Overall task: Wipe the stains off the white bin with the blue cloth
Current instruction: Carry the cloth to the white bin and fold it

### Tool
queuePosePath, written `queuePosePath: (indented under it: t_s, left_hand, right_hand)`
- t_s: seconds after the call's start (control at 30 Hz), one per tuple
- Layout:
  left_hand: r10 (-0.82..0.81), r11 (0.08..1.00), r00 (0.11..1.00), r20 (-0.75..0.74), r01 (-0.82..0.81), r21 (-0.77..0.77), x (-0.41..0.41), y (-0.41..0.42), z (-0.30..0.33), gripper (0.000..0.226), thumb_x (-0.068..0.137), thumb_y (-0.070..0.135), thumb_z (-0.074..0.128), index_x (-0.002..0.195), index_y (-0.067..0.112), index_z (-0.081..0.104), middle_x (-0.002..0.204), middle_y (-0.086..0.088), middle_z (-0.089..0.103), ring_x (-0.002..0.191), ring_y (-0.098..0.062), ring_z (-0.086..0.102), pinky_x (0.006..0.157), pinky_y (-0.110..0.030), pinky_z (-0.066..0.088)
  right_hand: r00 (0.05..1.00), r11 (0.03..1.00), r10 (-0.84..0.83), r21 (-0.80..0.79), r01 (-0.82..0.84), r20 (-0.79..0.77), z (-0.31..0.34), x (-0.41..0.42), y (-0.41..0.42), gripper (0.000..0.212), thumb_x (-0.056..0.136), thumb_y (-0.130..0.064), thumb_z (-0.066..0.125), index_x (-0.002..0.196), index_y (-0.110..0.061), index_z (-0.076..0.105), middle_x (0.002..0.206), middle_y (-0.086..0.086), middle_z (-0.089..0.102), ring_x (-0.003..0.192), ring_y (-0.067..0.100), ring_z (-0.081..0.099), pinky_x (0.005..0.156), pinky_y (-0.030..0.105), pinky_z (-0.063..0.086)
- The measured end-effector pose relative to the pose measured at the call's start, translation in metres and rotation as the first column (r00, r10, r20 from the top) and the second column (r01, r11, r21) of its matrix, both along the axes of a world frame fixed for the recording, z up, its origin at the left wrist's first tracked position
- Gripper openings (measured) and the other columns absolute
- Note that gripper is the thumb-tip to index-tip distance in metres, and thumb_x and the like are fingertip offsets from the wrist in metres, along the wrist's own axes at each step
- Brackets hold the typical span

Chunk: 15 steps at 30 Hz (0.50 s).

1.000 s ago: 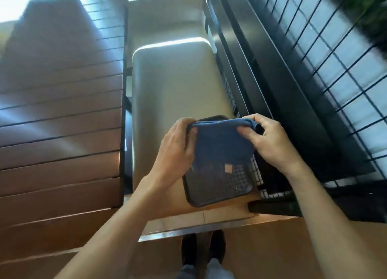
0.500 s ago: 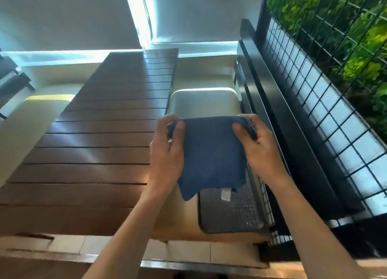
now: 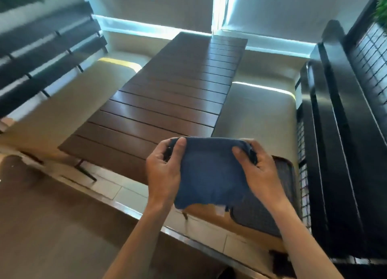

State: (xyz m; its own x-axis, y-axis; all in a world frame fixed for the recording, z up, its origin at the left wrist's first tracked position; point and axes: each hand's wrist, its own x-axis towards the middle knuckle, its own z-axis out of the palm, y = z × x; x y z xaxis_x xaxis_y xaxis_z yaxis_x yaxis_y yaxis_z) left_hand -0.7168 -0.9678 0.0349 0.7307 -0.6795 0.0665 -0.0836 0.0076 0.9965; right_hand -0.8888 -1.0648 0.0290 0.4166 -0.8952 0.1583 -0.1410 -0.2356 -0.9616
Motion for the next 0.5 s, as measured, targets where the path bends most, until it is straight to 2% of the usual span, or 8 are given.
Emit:
queuePosePath:
  t_s: [0.07, 0.2, 0.3, 0.37, 0.5]
  left_hand:
    - [0.050, 0.999, 0.999, -0.002, -0.050, 0.005, 0.021, 0.023, -0.004, 0.022, 0.099, 0.040, 0.058, 0.110, 0.025, 0.069, 0.094, 0.019, 0.072, 0.091, 0.000, 0.067, 0.066, -0.012, 0.054]
    - [0.174, 0.984, 0.984, 0.048, -0.176, 0.035, 0.072, 0.073, -0.012, 0.029, 0.099, 0.045, 0.056, 0.113, 0.024, 0.069, 0.096, 0.018, 0.070, 0.094, 0.002, 0.064, 0.066, -0.009, 0.050]
    - [0.238, 0.969, 0.970, 0.051, -0.241, 0.059, 0.116, 0.116, -0.018, 0.030, 0.097, 0.051, 0.054, 0.110, 0.028, 0.069, 0.098, 0.015, 0.070, 0.092, -0.003, 0.065, 0.069, -0.014, 0.050]
    - [0.269, 0.961, 0.962, 0.037, -0.271, 0.062, 0.145, 0.145, -0.020, 0.027, 0.098, 0.052, 0.054, 0.106, 0.030, 0.068, 0.098, 0.013, 0.070, 0.092, -0.009, 0.066, 0.073, -0.023, 0.053]
    - [0.354, 0.929, 0.932, 0.073, -0.359, 0.085, 0.205, 0.199, -0.031, 0.022, 0.101, 0.049, 0.055, 0.099, 0.031, 0.068, 0.094, 0.013, 0.070, 0.091, -0.007, 0.064, 0.077, -0.029, 0.051]
  right_hand:
    - [0.999, 0.999, 0.047, 0.005, -0.046, -0.005, -0.001, 0.026, 0.016, 0.008, 0.098, -0.035, 0.059, 0.099, -0.038, 0.066, 0.090, -0.011, 0.070, 0.087, 0.010, 0.066, 0.069, 0.022, 0.048]
    - [0.991, 0.991, 0.133, 0.002, -0.133, -0.035, -0.005, 0.087, 0.053, 0.009, 0.098, -0.034, 0.058, 0.103, -0.036, 0.065, 0.093, -0.016, 0.070, 0.089, 0.003, 0.065, 0.071, 0.014, 0.047]
    - [0.977, 0.980, 0.200, 0.010, -0.200, -0.079, -0.013, 0.138, 0.082, 0.014, 0.099, -0.032, 0.058, 0.111, -0.029, 0.065, 0.096, -0.015, 0.069, 0.093, 0.004, 0.065, 0.075, 0.015, 0.050]
    - [0.967, 0.969, 0.244, 0.050, -0.241, -0.075, -0.018, 0.174, 0.103, 0.013, 0.099, -0.027, 0.059, 0.111, -0.025, 0.064, 0.096, -0.012, 0.069, 0.092, 0.004, 0.065, 0.076, 0.016, 0.052]
    - [0.940, 0.938, 0.335, 0.112, -0.327, -0.064, -0.025, 0.243, 0.143, 0.009, 0.100, -0.023, 0.059, 0.107, -0.025, 0.064, 0.093, -0.013, 0.070, 0.089, 0.002, 0.066, 0.074, 0.017, 0.053]
